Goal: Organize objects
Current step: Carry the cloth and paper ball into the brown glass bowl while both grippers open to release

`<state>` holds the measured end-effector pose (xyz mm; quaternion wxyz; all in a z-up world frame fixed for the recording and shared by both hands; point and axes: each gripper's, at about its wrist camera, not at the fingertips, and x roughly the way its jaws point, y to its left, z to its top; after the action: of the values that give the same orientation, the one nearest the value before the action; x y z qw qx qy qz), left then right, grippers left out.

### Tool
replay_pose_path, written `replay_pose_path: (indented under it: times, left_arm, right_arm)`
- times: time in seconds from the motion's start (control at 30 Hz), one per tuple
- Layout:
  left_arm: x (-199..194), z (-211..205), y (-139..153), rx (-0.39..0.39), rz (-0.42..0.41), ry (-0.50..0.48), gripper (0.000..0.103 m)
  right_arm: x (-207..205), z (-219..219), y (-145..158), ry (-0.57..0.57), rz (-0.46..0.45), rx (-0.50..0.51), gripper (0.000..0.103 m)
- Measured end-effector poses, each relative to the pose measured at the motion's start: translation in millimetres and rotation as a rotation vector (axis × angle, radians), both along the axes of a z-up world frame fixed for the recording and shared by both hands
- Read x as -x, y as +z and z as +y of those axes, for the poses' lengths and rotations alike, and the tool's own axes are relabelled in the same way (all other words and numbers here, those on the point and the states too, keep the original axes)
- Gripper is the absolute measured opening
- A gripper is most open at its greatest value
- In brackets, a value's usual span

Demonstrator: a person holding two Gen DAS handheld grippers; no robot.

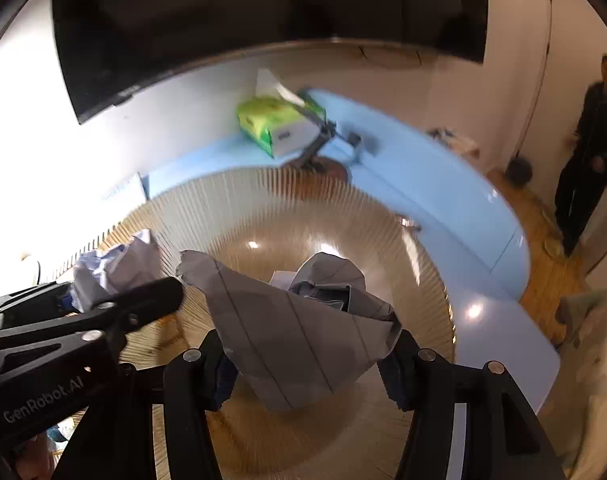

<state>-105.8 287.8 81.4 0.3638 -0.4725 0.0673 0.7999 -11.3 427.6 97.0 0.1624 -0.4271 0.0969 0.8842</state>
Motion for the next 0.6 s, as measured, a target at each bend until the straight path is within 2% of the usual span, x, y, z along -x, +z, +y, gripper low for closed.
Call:
replay_pose_path:
  times: [0.1, 0.17, 0.23, 0.27, 0.3, 0.4, 0.6]
  left_arm:
    - [5.1, -4.8, -5.3, 0.018, -0.018, 0.036, 0.046]
    - [7.0, -10.3, -6.7, 0.006, -0.036, 0.047, 0.048]
    - [8.4, -15.1, -6.4, -0.003, -0.048, 0.056, 0.061]
    - [10.5, -17.1, -5.9, -0.01, -0.049, 0.063, 0.08]
    - [11.2, -19.5, -3.8, -0.029, -0.042, 0.073, 0.09]
    - [6.0, -32.7, 6.6, -0.09, -0.02, 0.095, 0.094]
    - [2.0, -54.4, 23.3, -0.159, -0.032, 0.127, 0.097]
  right_arm:
    - [-0.1, 6.5, -9.0, -0.019, -0.011, 0.015, 0.066]
    - [-4.4, 10.3, -10.0, -0.036, -0.006, 0.023, 0.066]
    - [-7.2, 14.7, -9.8, -0.039, -0.004, 0.058, 0.068]
    - [-7.8, 15.7, -9.5, -0.041, -0.007, 0.067, 0.069]
    - [-9.2, 15.7, -8.6, -0.046, -0.013, 0.063, 0.074]
    - [-14.7, 13.3, -4.7, -0.057, -0.007, 0.021, 0.086]
    - [-32.3, -0.2, 11.1, -0.045, 0.052, -0.049, 0.089]
